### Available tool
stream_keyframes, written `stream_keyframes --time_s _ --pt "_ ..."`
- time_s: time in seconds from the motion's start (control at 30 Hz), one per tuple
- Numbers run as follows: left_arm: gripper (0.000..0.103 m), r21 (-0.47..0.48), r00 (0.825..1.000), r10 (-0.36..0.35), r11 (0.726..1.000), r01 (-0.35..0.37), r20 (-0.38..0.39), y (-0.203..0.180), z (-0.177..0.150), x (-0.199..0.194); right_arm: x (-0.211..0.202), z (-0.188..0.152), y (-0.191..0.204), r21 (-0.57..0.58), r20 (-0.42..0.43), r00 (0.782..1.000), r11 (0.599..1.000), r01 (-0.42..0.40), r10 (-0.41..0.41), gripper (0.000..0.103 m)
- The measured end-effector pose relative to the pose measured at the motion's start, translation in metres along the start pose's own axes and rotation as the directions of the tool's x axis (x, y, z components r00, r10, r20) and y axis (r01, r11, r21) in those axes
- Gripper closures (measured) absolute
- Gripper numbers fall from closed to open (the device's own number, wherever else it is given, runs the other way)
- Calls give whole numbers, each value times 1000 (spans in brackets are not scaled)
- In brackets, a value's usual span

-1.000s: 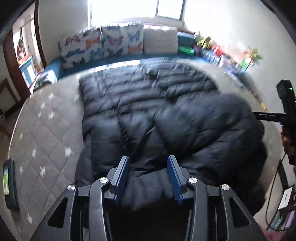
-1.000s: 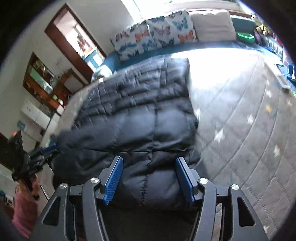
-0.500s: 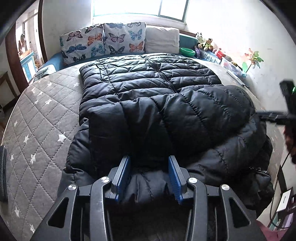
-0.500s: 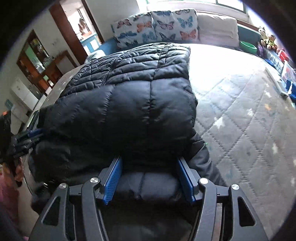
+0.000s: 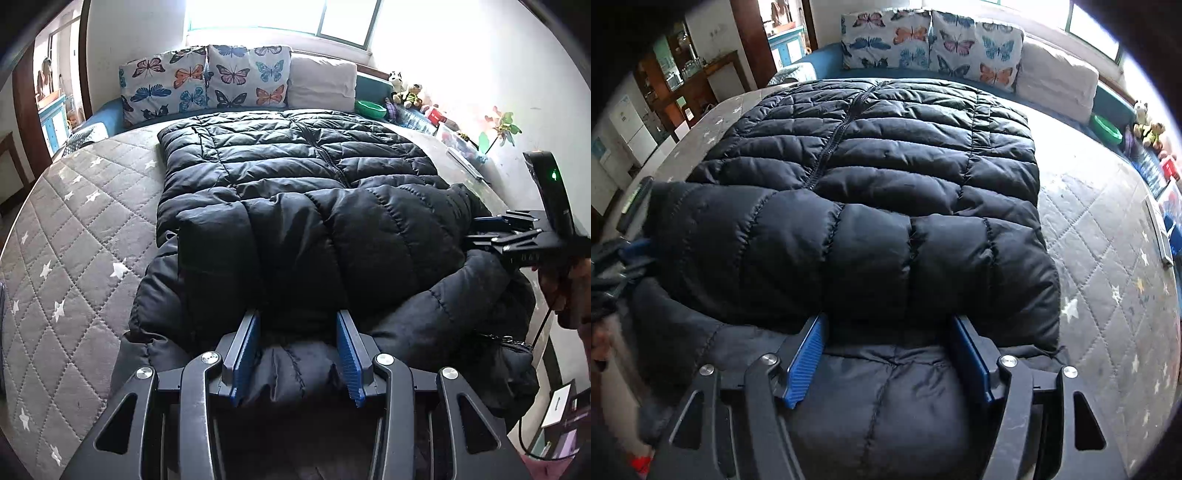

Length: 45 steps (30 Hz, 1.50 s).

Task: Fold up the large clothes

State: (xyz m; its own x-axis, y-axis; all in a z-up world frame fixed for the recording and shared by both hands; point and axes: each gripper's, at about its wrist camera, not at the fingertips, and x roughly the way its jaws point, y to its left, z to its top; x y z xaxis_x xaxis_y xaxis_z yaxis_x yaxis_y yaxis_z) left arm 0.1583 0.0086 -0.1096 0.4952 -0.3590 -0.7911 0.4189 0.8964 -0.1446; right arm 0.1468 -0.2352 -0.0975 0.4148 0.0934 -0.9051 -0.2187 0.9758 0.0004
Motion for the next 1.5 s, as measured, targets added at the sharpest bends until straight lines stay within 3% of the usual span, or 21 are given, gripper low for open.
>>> stream_keyframes --time_s 0.13,0.33,0.5,0.57,0.67,0.87,1.0,1.13,1.2,1.4,1.5 --pt "57 7 1000 8 1000 -8 0 -1 -1 1 -12 2 2 -10 -38 999 1000 16 -16 28" --pt "57 3 1000 10 1000 -10 -1 -1 -1 1 -53 1 17 -16 8 997 997 -76 76 28" --pt "56 12 1000 30 999 -30 -7 -7 1 -1 -20 -15 32 -77 -99 994 995 -61 54 26" --pt "56 20 999 46 999 -46 -20 -11 3 -3 -15 -17 35 -96 -83 996 994 -45 37 25" --pt "52 48 995 85 995 -83 -49 -23 13 -16 -17 -13 38 -100 -97 995 995 -29 19 25" --pt "40 108 999 46 993 -45 -7 -53 39 -42 -52 -3 45 -140 -55 997 988 -61 54 25" --pt "40 129 999 16 992 -12 -34 -72 57 -24 -57 1 51 -164 -40 996 983 -87 82 25" --pt "40 110 996 -3 994 13 -89 -75 59 11 -19 -11 52 -140 -122 989 985 -105 88 24" --pt "38 117 994 5 993 8 -107 -74 53 24 -13 -16 53 -158 -96 992 982 -101 86 22" --pt "34 128 992 -12 991 28 -125 -69 53 33 -20 -7 50 -165 -141 983 977 -137 114 21" --pt "34 99 992 -28 994 40 -125 -66 58 28 -38 1 40 -148 -109 985 977 -152 136 21"
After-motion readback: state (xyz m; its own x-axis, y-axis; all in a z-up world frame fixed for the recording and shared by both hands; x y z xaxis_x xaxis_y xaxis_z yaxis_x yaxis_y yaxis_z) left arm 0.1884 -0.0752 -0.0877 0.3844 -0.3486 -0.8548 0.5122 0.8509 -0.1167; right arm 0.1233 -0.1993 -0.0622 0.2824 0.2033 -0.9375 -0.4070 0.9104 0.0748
